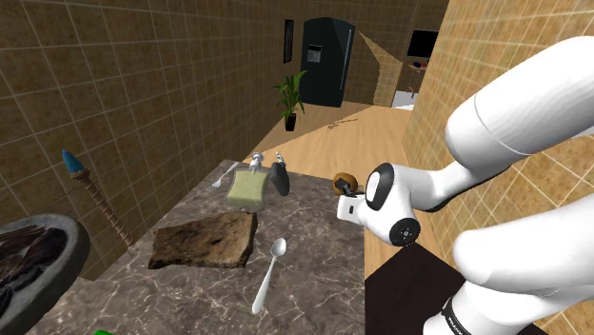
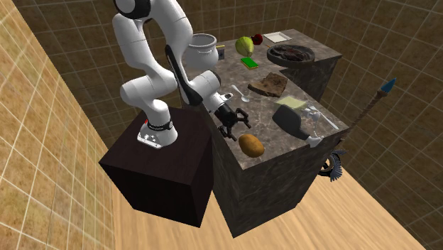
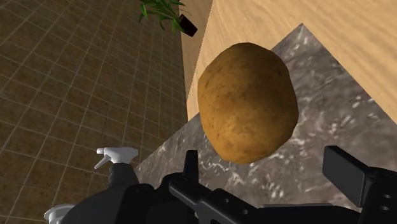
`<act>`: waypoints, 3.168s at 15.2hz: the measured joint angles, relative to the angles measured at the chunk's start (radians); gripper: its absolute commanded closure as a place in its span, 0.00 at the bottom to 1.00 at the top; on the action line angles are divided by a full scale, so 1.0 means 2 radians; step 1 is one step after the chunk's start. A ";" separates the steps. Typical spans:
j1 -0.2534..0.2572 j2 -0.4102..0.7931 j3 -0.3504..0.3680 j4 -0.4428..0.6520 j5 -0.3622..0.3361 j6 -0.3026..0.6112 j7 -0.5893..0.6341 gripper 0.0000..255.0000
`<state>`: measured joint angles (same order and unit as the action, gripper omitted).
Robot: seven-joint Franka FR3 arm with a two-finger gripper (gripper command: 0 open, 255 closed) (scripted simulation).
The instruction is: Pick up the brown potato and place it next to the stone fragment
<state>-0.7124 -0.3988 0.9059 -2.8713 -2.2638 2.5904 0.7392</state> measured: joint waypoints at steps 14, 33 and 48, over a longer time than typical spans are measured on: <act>-0.116 -0.043 0.090 0.027 -0.035 0.063 0.137 1.00; -0.217 0.000 0.112 0.102 -0.072 0.083 0.059 0.00; -0.314 0.124 0.178 0.137 -0.077 0.012 -0.027 1.00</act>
<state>-1.3399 -0.1516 1.2617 -2.5969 -2.4188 2.6153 0.6858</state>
